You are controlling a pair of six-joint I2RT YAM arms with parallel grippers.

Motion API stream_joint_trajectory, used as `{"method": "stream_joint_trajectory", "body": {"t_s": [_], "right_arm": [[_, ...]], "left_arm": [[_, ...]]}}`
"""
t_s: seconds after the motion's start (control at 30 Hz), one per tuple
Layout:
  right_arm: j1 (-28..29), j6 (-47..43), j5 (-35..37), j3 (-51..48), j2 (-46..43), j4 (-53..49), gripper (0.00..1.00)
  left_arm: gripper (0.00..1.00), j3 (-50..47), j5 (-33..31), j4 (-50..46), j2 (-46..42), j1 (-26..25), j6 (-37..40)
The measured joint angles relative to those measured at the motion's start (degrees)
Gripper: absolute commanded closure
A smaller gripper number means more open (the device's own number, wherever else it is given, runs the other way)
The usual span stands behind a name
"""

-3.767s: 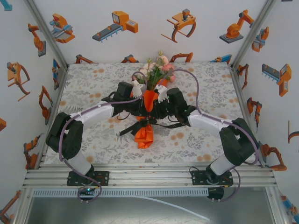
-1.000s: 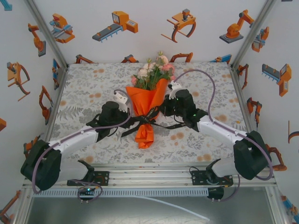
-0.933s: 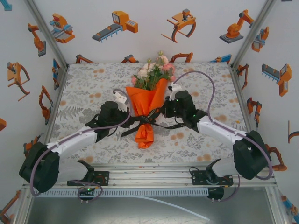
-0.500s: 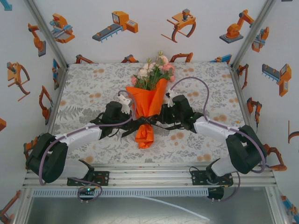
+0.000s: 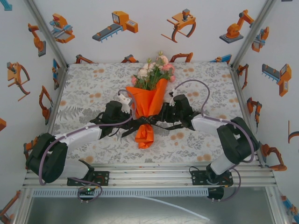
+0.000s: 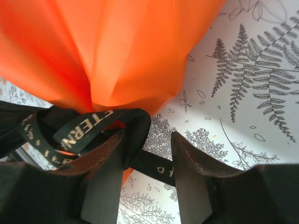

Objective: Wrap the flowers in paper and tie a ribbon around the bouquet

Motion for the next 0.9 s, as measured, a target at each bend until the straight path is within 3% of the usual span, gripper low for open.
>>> {"method": "stream_joint_trajectory", "body": {"t_s": [0.03,0.1,0.2,0.37,0.5,0.6,0.73,0.8,0.9], "right_arm": [[0.0,0.6,-0.5,0.1,1.0,0.4,0.87],[0.0,1.4,-1.3,0.1,2.0,1.4,0.99],[0.0,1.9,-2.1,0.1,1.7,3.6,1.0],[0.0,2.2,-2.1,0.1,-0.1,5.4,1.0],[0.0,2.4,-2.0,0.1,-1.1,5.8,1.0],[0.0,2.4,-2.0,0.1,-1.5,5.8,1.0],[0.0,2.4,-2.0,0.1,-1.7,5.8,1.0],[0.0,2.4,-2.1,0.1,-1.7,5.8,1.0],[0.0,2.4,-2.1,0.1,-1.7,5.8,1.0]], "left_arm": [[0.89,0.0,0.0,0.0,0.0,0.0,0.0],[0.79,0.0,-0.1,0.0,-0.2,0.0,-0.2],[0.63,-0.2,-1.6,0.0,-1.9,0.0,-1.0],[0.57,-4.2,-8.0,0.7,-10.7,0.1,-7.3],[0.65,-6.4,-12.0,-0.8,-13.9,1.1,-20.3],[0.65,-9.0,-13.2,-1.0,-14.6,1.9,-32.5],[0.57,-13.5,-13.9,-0.7,-15.0,2.4,-49.0],[0.48,-14.3,-14.2,-1.2,-15.0,2.8,-55.2],[0.46,-14.0,-13.5,-2.2,-14.6,4.1,-62.1]]}}
